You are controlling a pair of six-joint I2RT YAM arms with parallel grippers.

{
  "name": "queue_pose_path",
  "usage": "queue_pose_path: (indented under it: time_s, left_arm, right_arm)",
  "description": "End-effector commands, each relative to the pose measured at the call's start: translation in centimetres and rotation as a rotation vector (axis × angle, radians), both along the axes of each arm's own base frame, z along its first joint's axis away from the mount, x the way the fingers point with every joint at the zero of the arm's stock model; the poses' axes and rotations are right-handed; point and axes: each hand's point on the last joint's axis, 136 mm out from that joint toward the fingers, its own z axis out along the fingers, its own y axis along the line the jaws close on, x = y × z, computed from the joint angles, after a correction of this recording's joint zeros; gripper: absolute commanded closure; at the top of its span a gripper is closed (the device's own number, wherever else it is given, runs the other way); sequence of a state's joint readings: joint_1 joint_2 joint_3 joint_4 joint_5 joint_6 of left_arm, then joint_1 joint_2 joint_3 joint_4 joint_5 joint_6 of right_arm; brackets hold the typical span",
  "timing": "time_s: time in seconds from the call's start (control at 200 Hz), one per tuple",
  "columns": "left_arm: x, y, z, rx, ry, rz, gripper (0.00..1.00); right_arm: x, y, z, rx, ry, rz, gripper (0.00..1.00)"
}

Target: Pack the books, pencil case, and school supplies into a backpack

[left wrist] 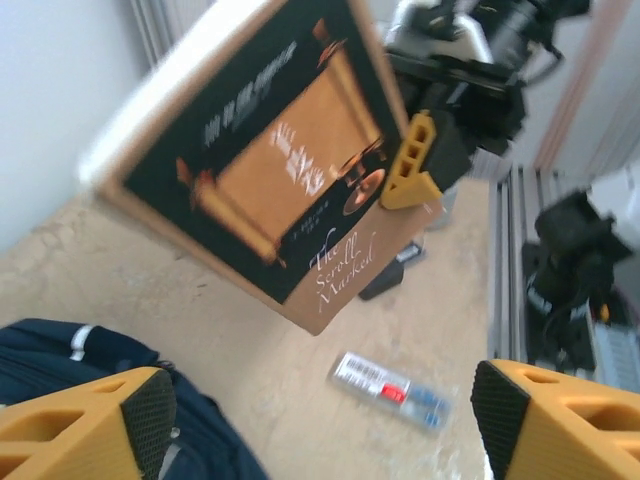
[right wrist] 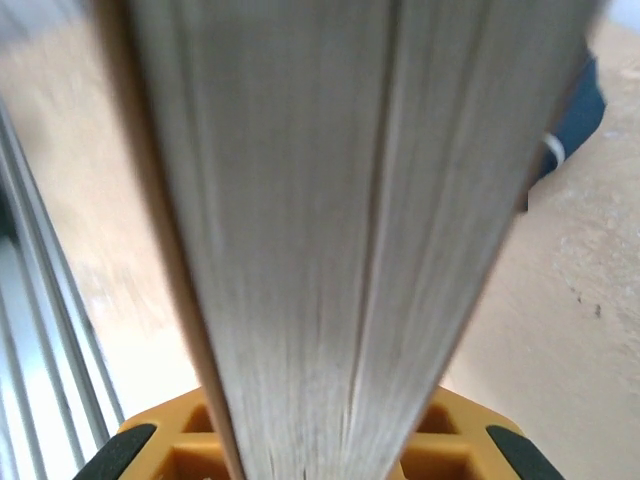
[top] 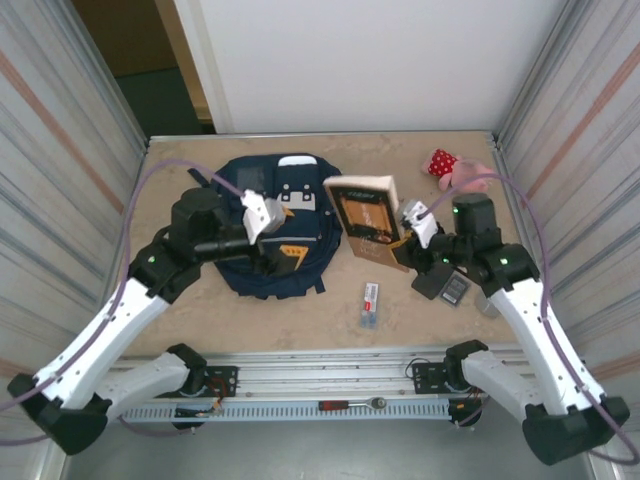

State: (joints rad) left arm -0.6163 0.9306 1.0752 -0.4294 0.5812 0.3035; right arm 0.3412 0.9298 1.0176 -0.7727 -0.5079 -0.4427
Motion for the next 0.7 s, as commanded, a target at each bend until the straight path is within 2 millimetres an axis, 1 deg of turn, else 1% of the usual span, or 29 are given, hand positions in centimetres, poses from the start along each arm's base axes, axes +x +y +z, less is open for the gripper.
queue_pose_path:
  time_s: [0.0, 0.095, 0.17, 0.256, 0.271, 0.401, 0.496, 0.551, 0.586, 0.616, 0.646, 0.696]
  left_arm:
    - [-1.5, 1.5, -2.2, 0.181, -0.147, -0.082, 0.17]
    - [-1.3, 1.7, -3.4, 0.266, -0.131, -0.098, 0.15]
    - [-1.4, 1.3, -4.3, 0.313, -0.118, -0.129, 0.14]
    - [-1.5, 0.3, -5.4, 0.349, -0.111, -0.170, 0.13]
    - [-1.5, 0.1, -5.6, 0.354, -0.111, -0.178, 0.13]
    - [-1.2, -1.2, -6.6, 0.372, -0.092, -0.214, 0.10]
    - [-1.2, -2.3, -6.9, 0.350, -0.069, -0.241, 0.11]
    - [-1.2, -3.0, -7.1, 0.340, -0.063, -0.250, 0.13]
    - [-1.2, -3.3, -7.4, 0.336, -0.059, -0.254, 0.17]
    - [-1.2, -3.6, -7.6, 0.327, -0.051, -0.257, 0.24]
    - [-1.2, -3.8, -7.6, 0.313, -0.042, -0.258, 0.37]
    - [-1.1, -3.9, -7.6, 0.293, -0.033, -0.251, 0.62]
  right_arm:
    - [-0.7, -0.9, -1.5, -0.268, -0.129, 0.164, 1.00]
    - [-1.3, 0.0, -1.9, -0.345, -0.185, 0.264, 1.00]
    - [-1.8, 1.0, -1.7, -0.362, -0.227, 0.329, 1.00]
    - [-2.3, 2.1, -1.1, -0.353, -0.263, 0.376, 1.00]
    - [-2.1, 2.5, -1.7, -0.361, -0.244, 0.389, 1.00]
    - [-2.6, 4.0, -1.9, -0.378, -0.243, 0.452, 1.00]
    - [-2.9, 5.0, -1.7, -0.353, -0.225, 0.478, 1.00]
    - [-2.9, 5.4, -1.4, -0.328, -0.211, 0.485, 1.00]
    - [-2.9, 5.7, -1.3, -0.317, -0.208, 0.490, 1.00]
    - [-2.9, 5.9, -1.1, -0.308, -0.207, 0.488, 1.00]
    - [-2.8, 6.0, -1.0, -0.295, -0.206, 0.483, 1.00]
    - [-2.6, 6.1, -0.6, -0.267, -0.204, 0.467, 1.00]
